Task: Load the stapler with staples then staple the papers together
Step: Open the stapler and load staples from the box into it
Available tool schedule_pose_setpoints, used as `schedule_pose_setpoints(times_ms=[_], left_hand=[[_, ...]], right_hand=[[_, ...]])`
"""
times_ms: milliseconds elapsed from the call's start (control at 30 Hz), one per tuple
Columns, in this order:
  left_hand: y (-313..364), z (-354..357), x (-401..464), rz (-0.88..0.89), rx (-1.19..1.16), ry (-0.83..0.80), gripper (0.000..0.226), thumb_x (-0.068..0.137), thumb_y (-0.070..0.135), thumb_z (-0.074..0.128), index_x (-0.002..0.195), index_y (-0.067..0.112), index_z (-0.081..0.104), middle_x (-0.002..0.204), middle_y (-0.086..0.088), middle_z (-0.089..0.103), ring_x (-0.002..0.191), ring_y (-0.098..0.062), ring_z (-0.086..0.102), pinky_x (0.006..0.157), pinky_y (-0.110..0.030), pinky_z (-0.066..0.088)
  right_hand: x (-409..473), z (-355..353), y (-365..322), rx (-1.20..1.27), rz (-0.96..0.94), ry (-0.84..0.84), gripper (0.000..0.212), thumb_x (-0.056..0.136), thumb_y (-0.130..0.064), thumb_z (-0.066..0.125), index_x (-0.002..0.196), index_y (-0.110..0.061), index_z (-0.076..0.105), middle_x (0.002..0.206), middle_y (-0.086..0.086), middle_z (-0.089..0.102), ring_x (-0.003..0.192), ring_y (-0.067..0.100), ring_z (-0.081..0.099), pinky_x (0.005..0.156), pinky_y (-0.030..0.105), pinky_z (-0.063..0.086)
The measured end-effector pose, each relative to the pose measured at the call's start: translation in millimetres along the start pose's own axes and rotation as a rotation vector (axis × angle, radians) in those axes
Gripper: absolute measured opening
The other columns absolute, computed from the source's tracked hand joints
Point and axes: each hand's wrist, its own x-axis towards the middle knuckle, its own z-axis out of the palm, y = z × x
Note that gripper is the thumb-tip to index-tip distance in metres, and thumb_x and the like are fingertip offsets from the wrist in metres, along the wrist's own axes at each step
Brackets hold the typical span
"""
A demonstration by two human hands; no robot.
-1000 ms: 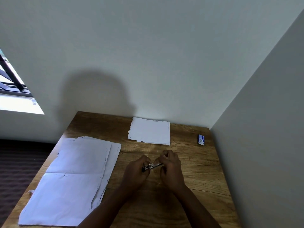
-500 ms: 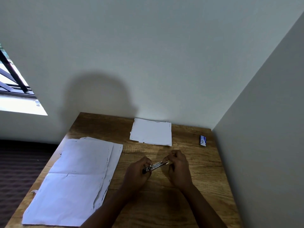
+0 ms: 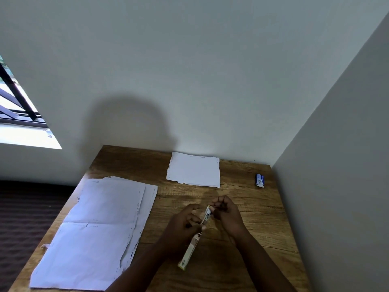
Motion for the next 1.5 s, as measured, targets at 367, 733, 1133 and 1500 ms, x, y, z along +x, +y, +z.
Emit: schedule_pose_setpoints(times_ms=[367,733,1133,1500], left_hand=[[7.5,-1.3,-0.1,-0.446,-0.318,-0.045,0.019,0.086,0.020,0.070,0.103,0.013,0.072,0.090,-0.007,0.074,0.074,-0.014,0.069,0.061,-0.023,0.055],[2.3,4.6,6.3,-0.658,-0.865,-0.018,0.032,0.085,0.029,0.069,0.106,0.006,0.069,0.116,-0.018,0.067,0.097,-0.029,0.073,0.080,-0.030,0.061],[-3.1,10.6,9.0,-0.603,-0.742,0.127,0.027,0.090,0.009,0.064,0.107,-0.012,0.064,0.109,-0.022,0.071,0.083,-0.023,0.074,0.066,-0.021,0.062],[-8.4,12.3,10.2,-0.550,-0.665,0.089,0.022,0.076,-0.004,0.075,0.098,-0.001,0.071,0.094,-0.012,0.078,0.089,-0.027,0.075,0.066,-0.025,0.061]], right_hand=[[-3.4,-1.7,4.9,0.115,0.008,0.001,0.020,0.082,0.012,0.062,0.088,-0.007,0.059,0.099,0.019,0.061,0.093,0.024,0.061,0.069,0.024,0.052],[-2.4,2.3,8.0,0.115,0.032,-0.002,0.008,0.087,-0.003,0.063,0.094,0.001,0.064,0.089,0.009,0.065,0.081,0.015,0.060,0.066,0.021,0.050],[-5.9,-15.2,17.2,0.075,0.009,-0.195,0.054,0.058,-0.032,0.089,0.104,-0.016,0.067,0.095,0.002,0.075,0.095,0.015,0.070,0.080,0.026,0.055],[-8.6,-17.5,9.6,0.080,-0.015,-0.031,0.023,0.077,-0.003,0.075,0.096,-0.001,0.062,0.096,0.022,0.072,0.082,0.023,0.071,0.066,0.032,0.059]])
